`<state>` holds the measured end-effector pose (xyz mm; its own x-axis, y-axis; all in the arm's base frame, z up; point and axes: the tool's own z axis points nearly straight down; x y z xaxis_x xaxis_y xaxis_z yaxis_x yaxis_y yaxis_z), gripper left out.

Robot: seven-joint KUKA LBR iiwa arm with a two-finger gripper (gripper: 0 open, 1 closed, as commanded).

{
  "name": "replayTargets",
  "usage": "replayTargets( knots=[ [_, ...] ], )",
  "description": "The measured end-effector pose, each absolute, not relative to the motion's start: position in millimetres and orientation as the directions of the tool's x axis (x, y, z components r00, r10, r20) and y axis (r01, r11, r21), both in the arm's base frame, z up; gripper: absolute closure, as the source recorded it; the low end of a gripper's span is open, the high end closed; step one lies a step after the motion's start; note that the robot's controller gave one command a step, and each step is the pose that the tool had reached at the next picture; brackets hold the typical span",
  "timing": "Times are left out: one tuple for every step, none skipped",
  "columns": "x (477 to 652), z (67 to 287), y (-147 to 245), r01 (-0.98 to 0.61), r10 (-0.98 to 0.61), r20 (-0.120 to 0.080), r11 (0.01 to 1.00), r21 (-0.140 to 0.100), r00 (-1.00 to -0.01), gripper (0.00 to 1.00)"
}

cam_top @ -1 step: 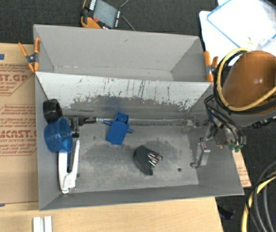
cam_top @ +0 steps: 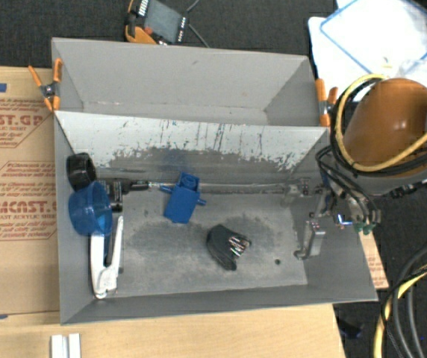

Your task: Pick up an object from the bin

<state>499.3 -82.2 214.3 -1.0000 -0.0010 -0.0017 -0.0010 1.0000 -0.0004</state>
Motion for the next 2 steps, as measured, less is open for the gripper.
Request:
replayTargets(
  knots=[
    [495.7,136.2,-8.5,0.041,0.041,0.005,0.999,0.004,-0.999,0.0],
    [501.9,114.5,-0.7,0.056,0.056,-0.014,0.998,-0.003,-0.998,0.0]
  ],
)
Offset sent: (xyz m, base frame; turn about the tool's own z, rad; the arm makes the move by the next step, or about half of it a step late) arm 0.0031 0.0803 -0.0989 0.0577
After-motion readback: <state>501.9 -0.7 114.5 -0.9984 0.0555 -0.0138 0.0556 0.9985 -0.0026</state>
